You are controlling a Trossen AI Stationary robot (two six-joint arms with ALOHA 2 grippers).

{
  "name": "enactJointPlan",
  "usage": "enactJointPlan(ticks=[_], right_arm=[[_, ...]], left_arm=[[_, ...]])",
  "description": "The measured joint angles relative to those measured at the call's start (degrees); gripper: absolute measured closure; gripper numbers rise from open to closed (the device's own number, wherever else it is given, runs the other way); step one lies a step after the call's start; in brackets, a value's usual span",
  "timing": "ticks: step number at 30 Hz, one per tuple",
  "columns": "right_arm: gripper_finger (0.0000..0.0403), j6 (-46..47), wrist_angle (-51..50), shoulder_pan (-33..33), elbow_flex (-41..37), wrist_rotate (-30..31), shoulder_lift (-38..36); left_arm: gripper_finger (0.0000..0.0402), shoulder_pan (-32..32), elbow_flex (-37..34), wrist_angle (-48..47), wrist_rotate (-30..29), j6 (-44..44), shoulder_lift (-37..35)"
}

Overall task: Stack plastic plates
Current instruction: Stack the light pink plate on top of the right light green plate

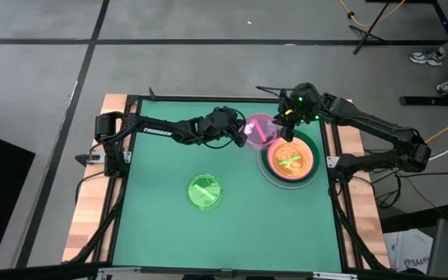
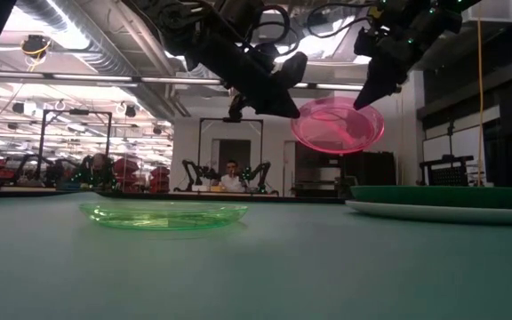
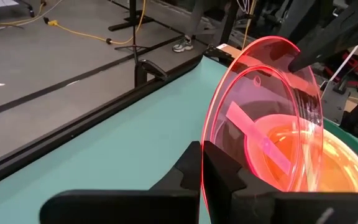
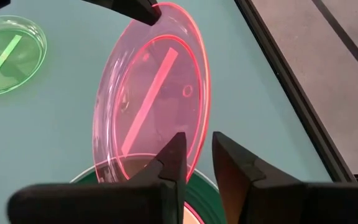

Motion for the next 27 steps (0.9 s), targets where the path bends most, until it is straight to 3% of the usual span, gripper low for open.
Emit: enactJointPlan(ticks=[8,27], right_arm=[[0.0397,-0.1,0.4,0.0,0.0,0.2,0.0],[0.0401,-1.4,0.6,0.0,0.0,1.5,0.0]], left_arm=[[0.0401,0.0,0.0,0.0,0.0,0.0,0.0],[0.0396,0.0,0.0,0.0,0.7,-1.5,0.0]])
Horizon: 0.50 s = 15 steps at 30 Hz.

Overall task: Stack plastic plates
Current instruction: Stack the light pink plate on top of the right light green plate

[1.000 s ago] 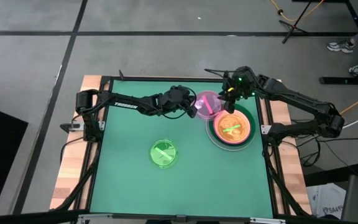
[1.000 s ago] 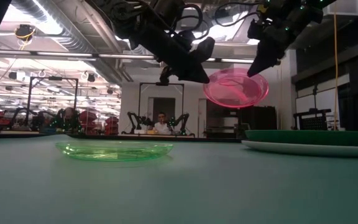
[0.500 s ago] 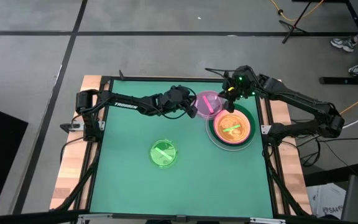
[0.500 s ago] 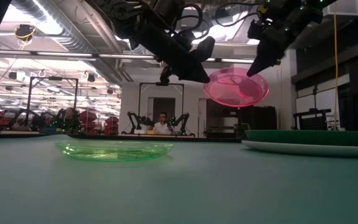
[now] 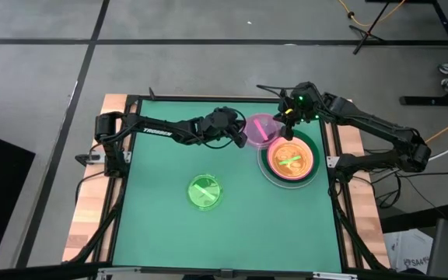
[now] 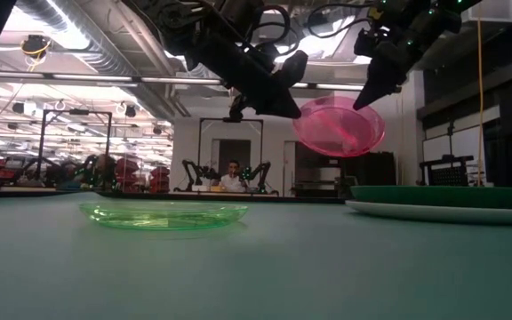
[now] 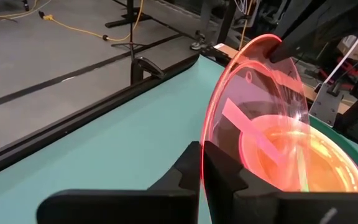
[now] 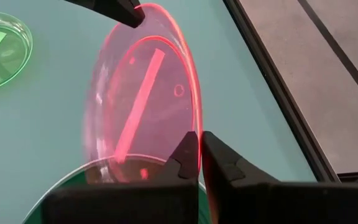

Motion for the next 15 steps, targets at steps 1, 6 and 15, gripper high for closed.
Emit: enactJointPlan(ticks=[1,6,15], right_arm=[[0.0401,0.0,0.0,0.0,0.0,0.0,0.0],[0.0401,0.0,-0.4,0.0,0.0,0.0,0.0],[0.0402,-1.6,-10.6,0.0,0.0,-1.4,0.0]], left_arm=[[0.039,0.0,0.0,0.0,0.1,0.0,0.0],[0.0353,0.0,0.0,-0.2,0.2,0.0,0.0],[0.0334,-0.9,0.0,-0.1,-0.2,0.0,0.0]])
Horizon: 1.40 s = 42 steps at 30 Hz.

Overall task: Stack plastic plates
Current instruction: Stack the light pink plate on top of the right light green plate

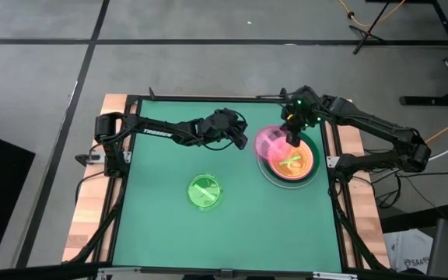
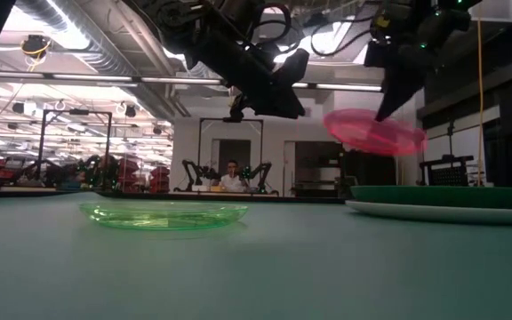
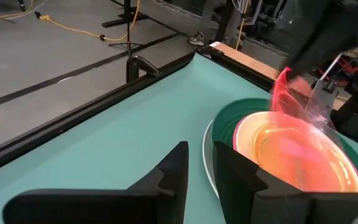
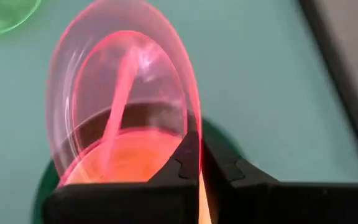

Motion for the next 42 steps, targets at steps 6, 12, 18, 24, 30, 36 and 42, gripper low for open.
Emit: enactJointPlan(ticks=[6,12,18,24,30,36,42], right_arm=[[0.0402,-1.2,-9.0,0.0,0.0,-2.1,0.0],[0.0402,-2.4,-15.3,0.0,0.0,-1.0,0.0],[0.0402,-5.3,-16.3,0.0,0.0,-0.8,0.0],[0.0402,-6.4,-16.3,0.0,0.0,0.9,0.7],[0.0402,-7.6,-16.9,0.0,0.0,1.1,4.0],[0.0402,-7.6,-16.7,0.0,0.0,3.9,7.8],[0.0402,-7.6,-16.8,0.0,0.0,4.0,10.5]], left_arm=[[0.0334,-0.4,0.0,0.0,0.0,0.0,0.0],[0.0334,-0.4,0.0,0.0,0.0,0.0,0.0],[0.0333,-0.4,0.0,-0.4,0.1,0.0,0.0],[0.0333,-0.4,0.0,-1.3,0.1,0.0,0.0],[0.0333,-0.4,0.0,-1.4,0.1,0.0,0.0],[0.0333,-0.4,0.0,-1.4,0.1,0.0,0.0],[0.0333,-0.4,0.0,-1.3,0.1,0.0,0.0]])
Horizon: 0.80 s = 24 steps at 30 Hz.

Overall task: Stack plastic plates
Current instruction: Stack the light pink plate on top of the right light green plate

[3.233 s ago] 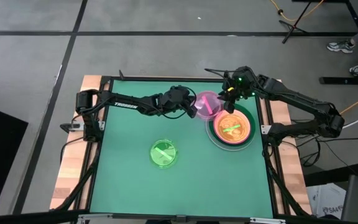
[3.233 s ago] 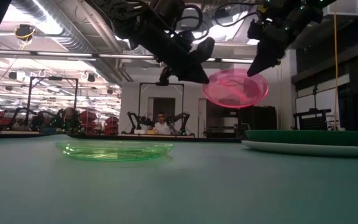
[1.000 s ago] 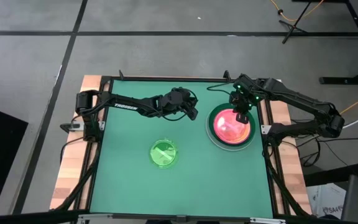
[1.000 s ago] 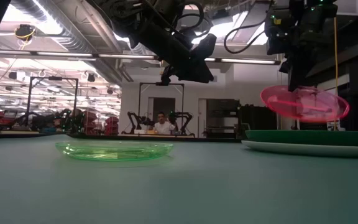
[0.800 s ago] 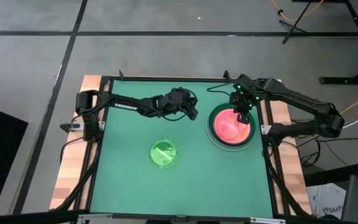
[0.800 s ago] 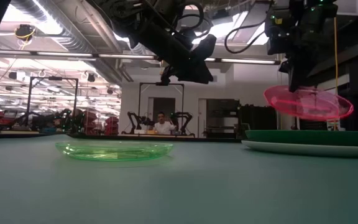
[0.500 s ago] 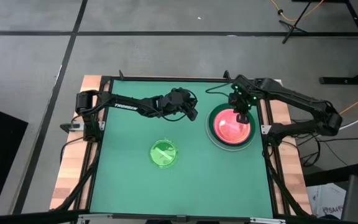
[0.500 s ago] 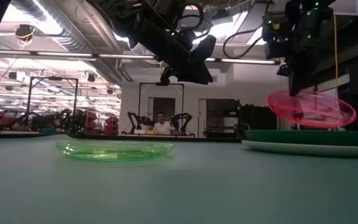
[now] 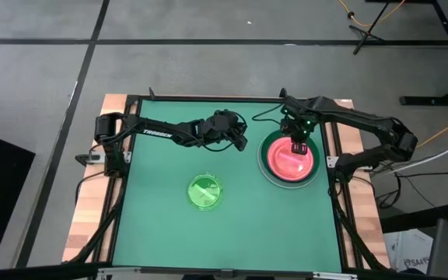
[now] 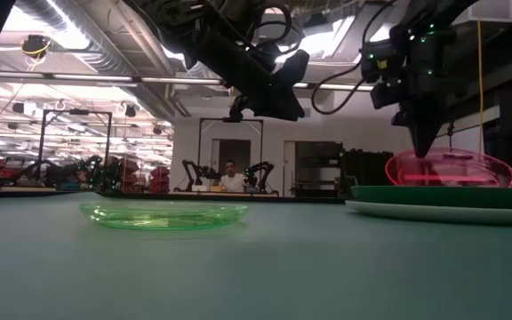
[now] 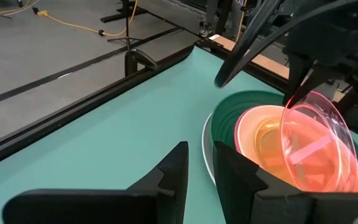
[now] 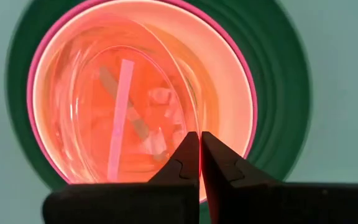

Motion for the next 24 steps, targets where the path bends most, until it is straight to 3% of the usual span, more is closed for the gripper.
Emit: enactJointPlan(ticks=[24], right_arm=[[0.039,0.1,0.1,0.0,0.0,0.1,2.1]], left_arm=[[0.0334,0.0,0.0,0.0,0.0,0.0,0.0]])
